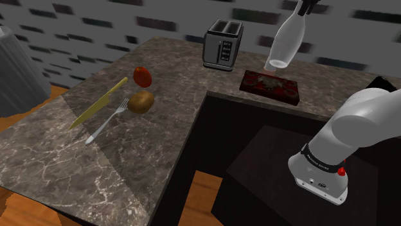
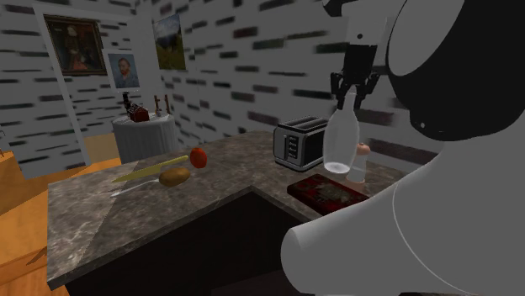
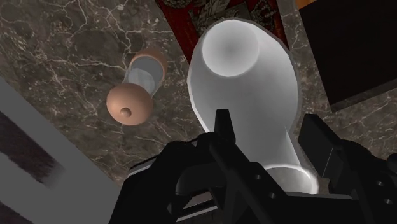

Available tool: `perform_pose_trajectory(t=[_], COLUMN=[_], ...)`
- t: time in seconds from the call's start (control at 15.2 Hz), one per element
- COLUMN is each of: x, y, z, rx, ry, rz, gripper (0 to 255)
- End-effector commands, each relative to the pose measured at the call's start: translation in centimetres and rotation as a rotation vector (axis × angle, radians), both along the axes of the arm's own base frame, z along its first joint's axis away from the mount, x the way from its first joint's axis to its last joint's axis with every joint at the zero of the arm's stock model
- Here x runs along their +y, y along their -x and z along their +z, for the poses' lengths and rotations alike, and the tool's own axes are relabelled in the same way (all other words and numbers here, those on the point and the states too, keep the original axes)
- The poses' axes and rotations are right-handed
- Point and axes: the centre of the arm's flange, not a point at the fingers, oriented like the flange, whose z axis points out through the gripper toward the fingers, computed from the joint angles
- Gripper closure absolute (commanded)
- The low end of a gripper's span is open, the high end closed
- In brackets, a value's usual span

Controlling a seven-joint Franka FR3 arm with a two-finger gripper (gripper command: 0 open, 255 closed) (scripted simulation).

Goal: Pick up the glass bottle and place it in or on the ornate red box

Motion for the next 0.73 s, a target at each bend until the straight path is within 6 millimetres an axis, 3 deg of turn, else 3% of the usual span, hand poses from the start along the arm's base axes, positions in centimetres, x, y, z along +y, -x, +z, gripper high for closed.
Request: perform_pose_trajectory(t=[0.0,0.66], x=[0.0,0.0], y=[0.0,0.0], z=[-1.1,-6.4], rx=[-0.001,-0.001], ry=[0.0,0.0], rz=[0.0,0.0], gripper=[255,255])
